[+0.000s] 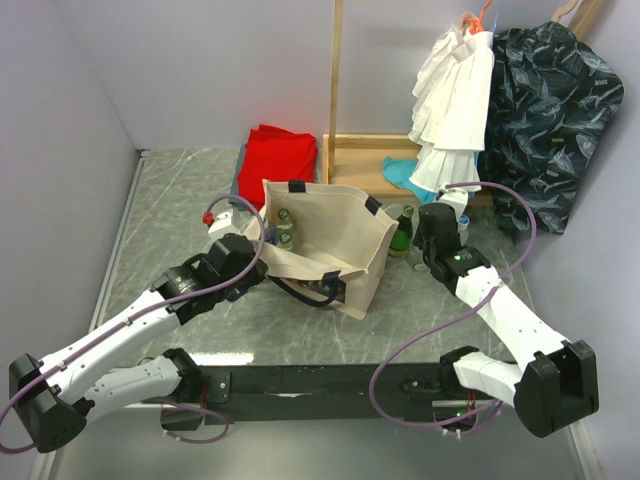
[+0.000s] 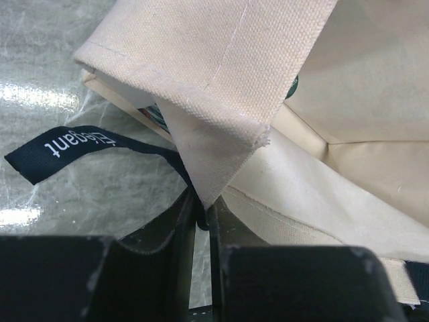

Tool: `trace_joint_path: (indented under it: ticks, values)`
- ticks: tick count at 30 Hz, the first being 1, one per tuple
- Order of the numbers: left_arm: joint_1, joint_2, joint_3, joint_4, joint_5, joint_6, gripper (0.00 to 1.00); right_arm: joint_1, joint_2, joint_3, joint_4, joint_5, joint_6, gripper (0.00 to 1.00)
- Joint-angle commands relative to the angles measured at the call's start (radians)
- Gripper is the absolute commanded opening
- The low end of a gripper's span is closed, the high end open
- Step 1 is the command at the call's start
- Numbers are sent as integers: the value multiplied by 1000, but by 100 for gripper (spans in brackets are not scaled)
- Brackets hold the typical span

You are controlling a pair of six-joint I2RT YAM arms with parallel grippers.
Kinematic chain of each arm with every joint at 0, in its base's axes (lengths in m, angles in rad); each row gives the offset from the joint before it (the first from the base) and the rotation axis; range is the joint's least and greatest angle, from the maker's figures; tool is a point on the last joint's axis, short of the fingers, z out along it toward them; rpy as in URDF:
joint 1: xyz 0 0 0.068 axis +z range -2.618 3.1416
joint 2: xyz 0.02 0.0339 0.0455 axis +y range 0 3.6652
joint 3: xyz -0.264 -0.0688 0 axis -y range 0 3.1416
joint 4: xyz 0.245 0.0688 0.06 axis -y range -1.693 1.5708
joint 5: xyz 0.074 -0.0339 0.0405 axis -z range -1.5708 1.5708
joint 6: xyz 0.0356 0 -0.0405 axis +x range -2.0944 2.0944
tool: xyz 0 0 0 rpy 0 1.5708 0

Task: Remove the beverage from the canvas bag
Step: Place the drink at the center of the board.

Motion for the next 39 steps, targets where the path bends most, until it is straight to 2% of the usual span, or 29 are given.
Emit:
trace_joint_path:
  ticks: [1, 4, 5, 6, 8, 12, 23, 33, 39]
  values:
    - [-9, 4, 20, -12, 19, 10, 17, -5, -29, 33, 86, 32, 15, 19]
    - [-9, 4, 20, -12, 19, 10, 17, -6, -27, 38, 80, 32, 14, 23]
    - [-9, 2, 20, -10, 21, 10, 17, -6, -26, 39, 78, 30, 14, 28]
    - [-9, 2, 20, -10, 22, 10, 16, -6, -26, 41, 77, 30, 14, 38]
    - [-9, 1, 20, -12, 21, 10, 17, -6, -24, 44, 71, 34, 18, 39]
    - [-9, 1, 20, -9, 21, 11, 17, -6, -22, 45, 69, 34, 20, 56]
    - [-9, 14, 31, -6, 25, 16, 16, -5, -48, 62, 44, 38, 17, 63]
    - [-9, 17, 34, -1, 32, 19, 16, -5, -117, 142, -44, 32, -17, 62]
    - [-9, 19, 34, -6, 27, 19, 16, -3, -194, 177, -72, -29, -34, 61]
